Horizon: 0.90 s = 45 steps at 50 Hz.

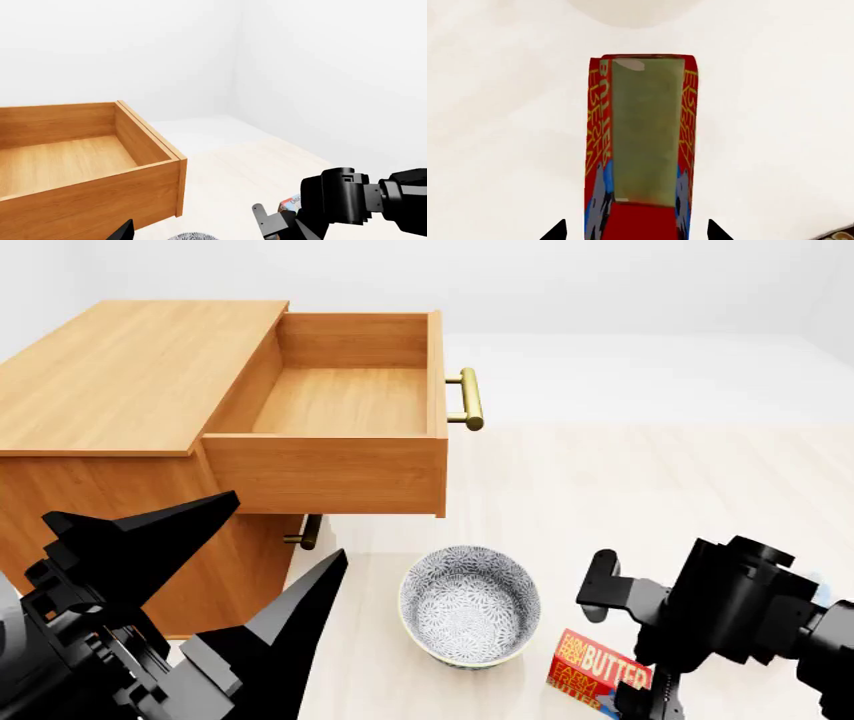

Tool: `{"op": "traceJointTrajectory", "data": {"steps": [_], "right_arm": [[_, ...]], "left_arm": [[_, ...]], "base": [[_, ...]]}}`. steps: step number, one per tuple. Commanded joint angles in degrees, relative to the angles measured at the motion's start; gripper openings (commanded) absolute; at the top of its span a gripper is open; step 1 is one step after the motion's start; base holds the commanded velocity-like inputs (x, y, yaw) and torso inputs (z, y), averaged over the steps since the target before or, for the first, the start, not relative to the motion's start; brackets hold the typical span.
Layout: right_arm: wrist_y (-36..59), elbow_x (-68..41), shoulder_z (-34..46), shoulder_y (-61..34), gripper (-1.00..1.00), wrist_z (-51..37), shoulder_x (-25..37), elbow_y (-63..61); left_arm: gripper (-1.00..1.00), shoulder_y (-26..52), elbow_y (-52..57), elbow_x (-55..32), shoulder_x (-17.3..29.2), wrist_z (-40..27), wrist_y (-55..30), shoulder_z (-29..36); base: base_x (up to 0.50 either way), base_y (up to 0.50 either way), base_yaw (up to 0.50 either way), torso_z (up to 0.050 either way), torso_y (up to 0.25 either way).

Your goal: Put the butter at the back in the top drawer of the cabinet and close it.

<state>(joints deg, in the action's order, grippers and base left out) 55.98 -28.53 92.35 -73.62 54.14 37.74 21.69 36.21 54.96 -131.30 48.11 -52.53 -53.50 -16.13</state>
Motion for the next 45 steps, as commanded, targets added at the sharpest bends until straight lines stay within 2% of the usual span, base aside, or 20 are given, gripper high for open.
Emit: {"op": "traceJointTrajectory", "data": {"steps": [1,23,24,45], "right_arm": [[-1.4,-0.1,-0.1,1.4,1.0,0.1,-0.9,2.3],[-3.9,0.4,0.4,3.3,1.0,1.0,-2.8,7.6],[-3.9,0.4,0.4,3.3,-1.0,1.0,-2.8,7.7],[-1.8,0.3,-0.1,2.0,-1.0,-1.5,0.1,2.0]], "left_arm": [[1.0,0.2,0.1,-0.4,0.1,-0.2,0.1,-0.2],[1.0,0.1,-0.1,0.1,-0.6,-0.3,-0.7,0.5],[1.0,0.1,-0.1,0.1,-0.7,-0.3,-0.7,0.6],[1.0,0.3,-0.4,0.2,-0.9,-0.5,-0.9,0.8]], "base": [[0.0,0.0,0.0,0.0,0.0],[0.0,0.0,0.0,0.0,0.0],[0.0,0.0,0.0,0.0,0.0],[0.0,0.0,0.0,0.0,0.0]]}}
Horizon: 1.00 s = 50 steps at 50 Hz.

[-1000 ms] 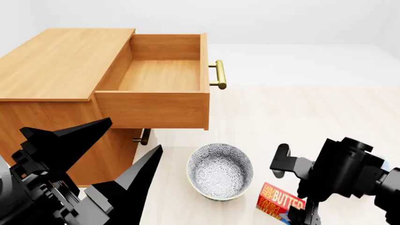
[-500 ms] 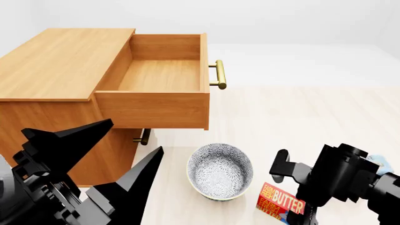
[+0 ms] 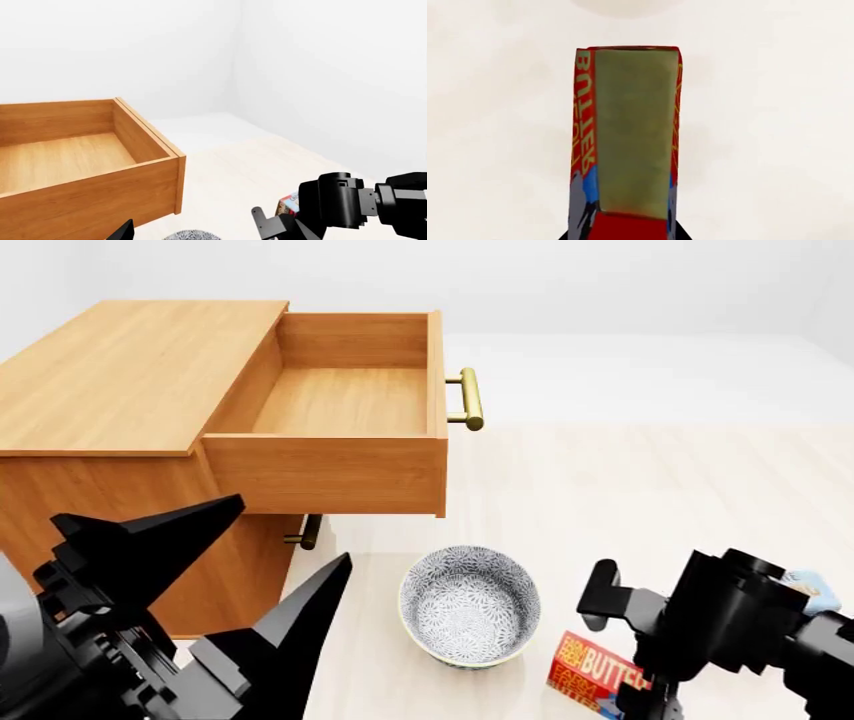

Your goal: Put the butter at the back in the top drawer of the cabinet and close it.

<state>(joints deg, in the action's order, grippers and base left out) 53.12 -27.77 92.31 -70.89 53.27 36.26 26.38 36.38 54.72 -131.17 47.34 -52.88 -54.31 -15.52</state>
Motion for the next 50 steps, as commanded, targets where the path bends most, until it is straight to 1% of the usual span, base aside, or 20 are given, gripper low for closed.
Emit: {"op": "traceJointTrajectory", "data": {"steps": [1,14,19,24,32,37,40,43,50], "right_arm": [[1.3,-0.5,-0.2,-1.1,-1.0,-0.8,2.0,-3.5],[9.1,-1.7,-0.5,-7.4,-1.0,-2.3,9.5,-19.1],[12.0,-1.7,-0.3,-10.3,-1.0,-2.4,11.7,-24.4],[15.3,-1.3,0.6,-14.1,-1.0,-1.6,13.7,-29.9],[19.7,-0.3,2.2,-20.7,-1.0,0.3,15.6,-37.6],[21.1,-0.4,2.1,-23.9,-1.0,1.5,15.9,-41.2],[22.1,-0.4,2.6,-25.4,-1.0,2.0,16.0,-43.4],[23.0,-0.4,3.1,-27.5,-1.0,3.0,16.3,-45.9],[25.3,-0.4,4.3,-32.4,-1.0,5.4,16.3,-51.0]], "left_arm": [[1.0,0.3,-0.1,0.0,0.0,-0.2,-0.1,0.2],[1.0,0.9,-0.4,-0.5,0.7,-0.5,0.2,-0.2],[1.0,3.2,-1.3,-0.5,1.5,-0.4,0.1,1.2],[1.0,8.8,-3.5,-0.4,2.7,-0.1,-0.9,5.9],[1.0,20.2,-9.1,-3.3,2.7,4.9,-5.3,15.4],[1.0,27.5,-11.8,-5.6,2.4,8.8,-9.9,20.6],[1.0,31.4,-13.7,-6.7,2.3,9.9,-12.2,24.0],[1.0,34.5,-15.6,-7.0,1.5,11.2,-14.8,26.9],[1.0,38.9,-20.5,-5.2,-1.9,15.5,-21.0,30.7]], "base": [[0.0,0.0,0.0,0.0,0.0],[0.0,0.0,0.0,0.0,0.001],[0.0,0.0,0.0,0.0,0.0],[0.0,0.0,0.0,0.0,0.002],[0.0,0.0,0.0,0.0,0.001],[0.0,0.0,0.0,0.0,0.0],[0.0,0.0,0.0,0.0,0.0],[0.0,0.0,0.0,0.0,0.0],[0.0,0.0,0.0,0.002,0.001]]}}
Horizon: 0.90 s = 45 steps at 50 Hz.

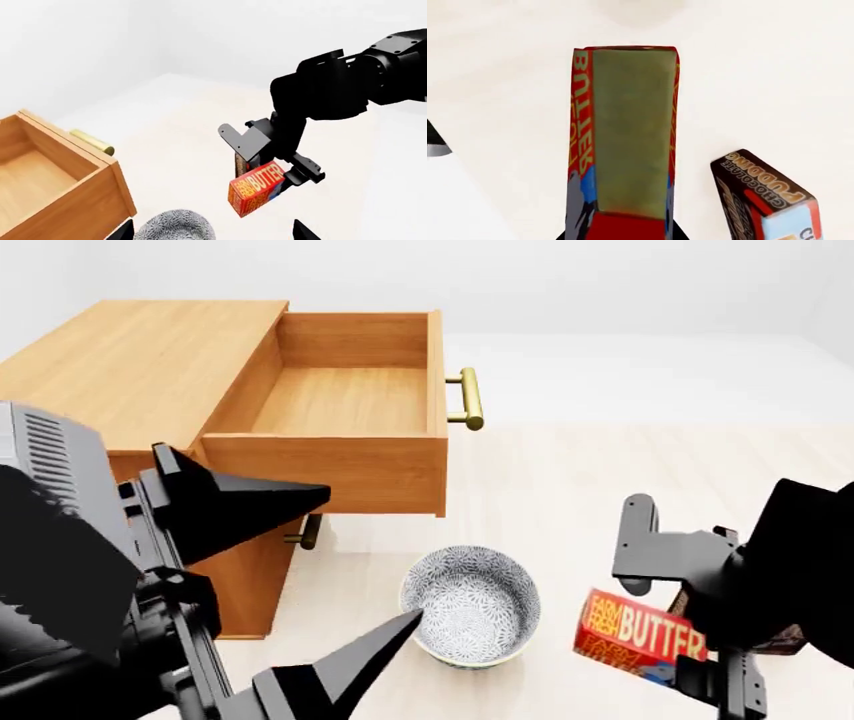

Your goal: Put the butter at the back in the top drawer of the cabinet and close it.

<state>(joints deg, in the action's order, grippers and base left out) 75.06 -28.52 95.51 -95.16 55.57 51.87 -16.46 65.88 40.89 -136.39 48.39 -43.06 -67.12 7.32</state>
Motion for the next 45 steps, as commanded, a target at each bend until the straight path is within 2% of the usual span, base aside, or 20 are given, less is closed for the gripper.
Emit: {"op": "traceJointTrajectory", "data": {"steps": [1,12,23,30,45], "right_arm": [[3.6,0.4,1.2,-8.6,-1.0,3.3,0.6,-8.6],[4.4,-0.3,0.2,-12.8,-1.0,5.2,-2.1,-11.0],[4.3,-1.9,-1.7,-15.0,-1.0,6.6,-4.6,-13.1],[4.2,-2.4,-2.3,-15.3,-1.0,6.6,-6.0,-13.7],[4.8,-3.2,-3.0,-16.0,-1.0,6.4,-9.0,-15.1]], "left_arm": [[1.0,9.9,-7.3,0.2,-3.3,6.1,-8.8,8.3],[1.0,16.5,-16.0,4.0,-9.4,13.0,-16.9,11.6],[1.0,19.6,-20.2,7.4,-13.9,19.7,-21.6,13.1],[1.0,20.7,-20.3,11.9,-14.5,26.6,-22.2,14.6],[1.0,21.8,-19.4,20.7,-14.9,34.6,-21.1,17.1]], "base": [[0.0,0.0,0.0,0.0,0.0],[0.0,0.0,0.0,0.0,0.001],[0.0,0.0,0.0,0.0,0.001],[0.0,0.0,0.0,0.0,0.0],[0.0,0.0,0.0,0.001,0.001]]}}
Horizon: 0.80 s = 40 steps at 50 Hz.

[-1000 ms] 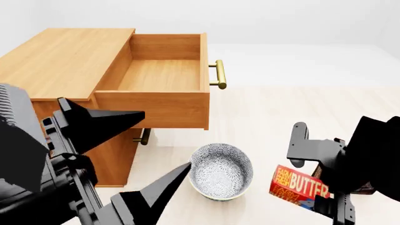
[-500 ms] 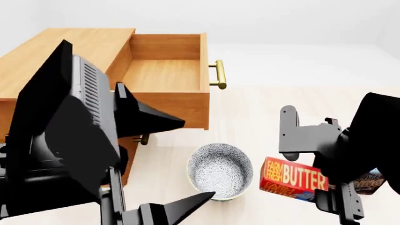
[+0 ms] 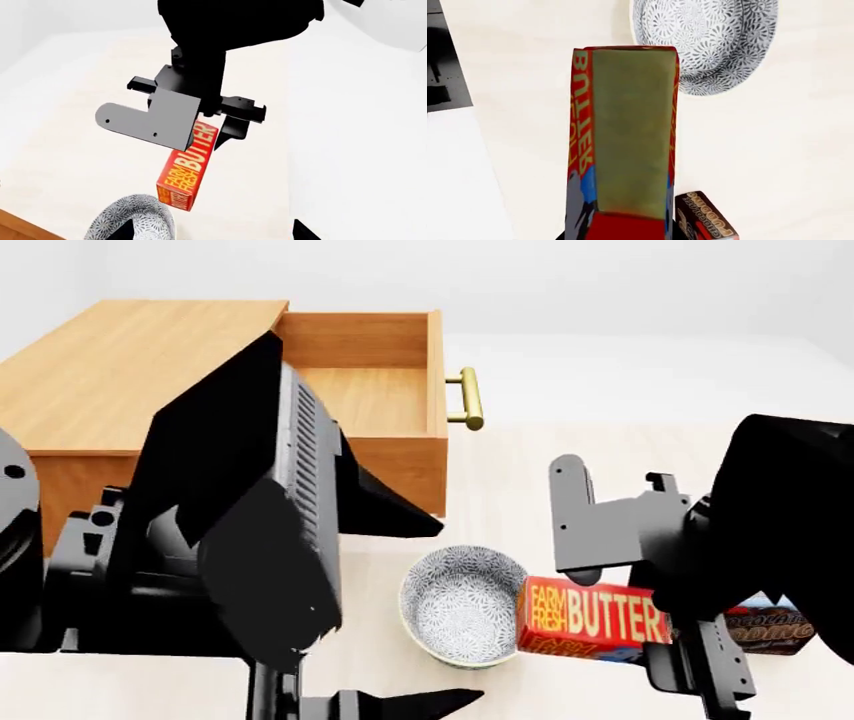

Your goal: Put the butter at the back in the top drawer of the cabinet and close it.

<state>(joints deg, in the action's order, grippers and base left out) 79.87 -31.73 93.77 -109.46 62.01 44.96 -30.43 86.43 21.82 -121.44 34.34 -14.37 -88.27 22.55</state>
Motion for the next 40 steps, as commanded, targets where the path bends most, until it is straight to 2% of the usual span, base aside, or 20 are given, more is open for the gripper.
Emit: {"op": "traceJointTrajectory", "data": {"steps": [1,10,40], "right_arm": [[0.0,-0.1,-1.3,-1.8,-1.0,-0.1,-2.2,-1.3],[0.6,-0.9,-2.3,-2.3,-1.0,-0.3,-3.3,-2.3],[2.2,-3.5,-5.6,-3.5,-1.0,-1.3,-4.8,-4.8]], "left_arm": [[1.0,1.3,-0.4,6.2,-0.9,6.2,0.1,2.0],[1.0,-0.1,0.1,11.9,-1.5,9.9,0.4,3.3],[1.0,-3.7,2.7,19.6,-1.3,16.6,3.7,6.9]], "base": [[0.0,0.0,0.0,0.0,0.0],[0.0,0.0,0.0,0.0,0.001],[0.0,0.0,0.0,0.001,0.001]]}}
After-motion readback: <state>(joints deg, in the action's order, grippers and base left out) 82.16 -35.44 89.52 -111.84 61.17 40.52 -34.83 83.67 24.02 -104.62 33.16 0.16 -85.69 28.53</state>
